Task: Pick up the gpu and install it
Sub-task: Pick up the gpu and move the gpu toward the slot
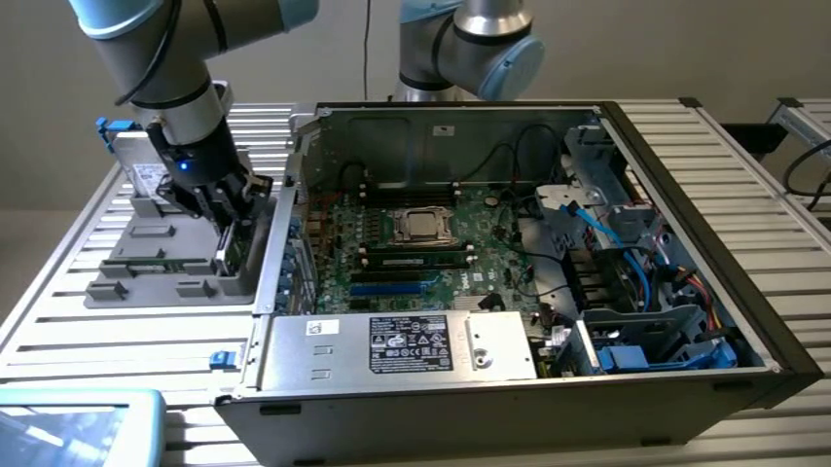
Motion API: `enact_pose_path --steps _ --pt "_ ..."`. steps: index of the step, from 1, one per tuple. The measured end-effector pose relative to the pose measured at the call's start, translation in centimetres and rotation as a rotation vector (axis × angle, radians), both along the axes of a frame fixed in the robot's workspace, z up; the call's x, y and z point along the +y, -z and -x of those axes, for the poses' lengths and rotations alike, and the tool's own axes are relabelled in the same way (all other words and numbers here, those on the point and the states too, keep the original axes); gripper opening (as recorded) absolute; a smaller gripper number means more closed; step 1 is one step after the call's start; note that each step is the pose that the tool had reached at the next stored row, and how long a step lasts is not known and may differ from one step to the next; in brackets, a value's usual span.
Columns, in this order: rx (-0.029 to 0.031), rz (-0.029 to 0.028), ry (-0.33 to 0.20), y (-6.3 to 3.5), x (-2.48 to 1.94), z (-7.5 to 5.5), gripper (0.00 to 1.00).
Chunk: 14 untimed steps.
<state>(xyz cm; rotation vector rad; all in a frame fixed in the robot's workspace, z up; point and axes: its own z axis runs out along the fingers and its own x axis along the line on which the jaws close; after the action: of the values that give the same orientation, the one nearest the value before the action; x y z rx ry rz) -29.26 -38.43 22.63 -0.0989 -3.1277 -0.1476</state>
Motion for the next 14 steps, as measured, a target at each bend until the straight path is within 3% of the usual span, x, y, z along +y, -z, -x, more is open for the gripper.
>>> enact_pose_path --steps 2,14 --pt "0.0005 -0.0033 0.0 -0.28 0.01 0.0 0.28" --pt "0.0022 -0.0046 -0.001 -5.39 0.0 0.0 0.28"
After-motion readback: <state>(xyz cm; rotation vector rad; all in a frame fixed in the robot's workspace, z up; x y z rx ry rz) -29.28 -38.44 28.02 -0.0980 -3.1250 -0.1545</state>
